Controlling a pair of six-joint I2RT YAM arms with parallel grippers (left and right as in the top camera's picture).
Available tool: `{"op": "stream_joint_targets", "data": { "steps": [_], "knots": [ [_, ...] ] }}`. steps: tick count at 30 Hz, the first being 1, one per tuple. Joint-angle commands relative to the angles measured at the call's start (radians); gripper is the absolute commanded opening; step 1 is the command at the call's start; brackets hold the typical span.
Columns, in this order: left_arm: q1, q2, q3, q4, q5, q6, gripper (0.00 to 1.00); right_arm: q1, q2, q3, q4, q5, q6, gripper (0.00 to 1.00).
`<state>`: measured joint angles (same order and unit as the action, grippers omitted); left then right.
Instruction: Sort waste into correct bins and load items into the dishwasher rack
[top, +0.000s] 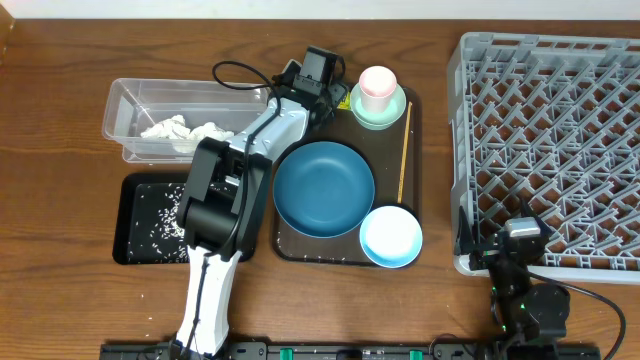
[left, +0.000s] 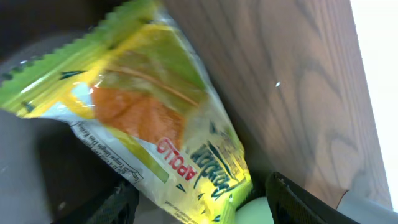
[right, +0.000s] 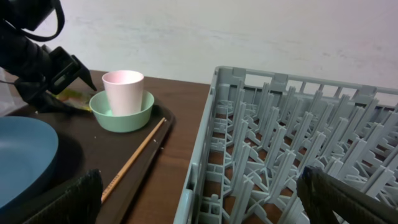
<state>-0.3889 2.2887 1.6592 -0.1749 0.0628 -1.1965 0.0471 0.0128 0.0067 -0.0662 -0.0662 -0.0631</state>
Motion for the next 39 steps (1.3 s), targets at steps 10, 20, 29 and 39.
{"op": "stream_joint_targets", "data": {
  "steps": [10,20,29,39],
  "knots": [
    [0.000,0.046,-0.015,0.027,-0.060,0.014,0.45,-0.014,-0.004,-0.001,-0.004,0.006,-0.013,0.99],
    [0.000,0.046,-0.015,0.023,-0.075,0.014,0.19,-0.014,-0.004,-0.001,-0.004,0.006,-0.013,0.99],
    [0.000,0.045,-0.015,0.016,-0.071,0.023,0.06,-0.014,-0.004,-0.001,-0.004,0.006,-0.013,0.99],
    [0.000,-0.007,-0.015,-0.039,-0.037,0.060,0.06,-0.014,-0.004,-0.001,-0.004,0.006,-0.013,0.99]
  ]
}}
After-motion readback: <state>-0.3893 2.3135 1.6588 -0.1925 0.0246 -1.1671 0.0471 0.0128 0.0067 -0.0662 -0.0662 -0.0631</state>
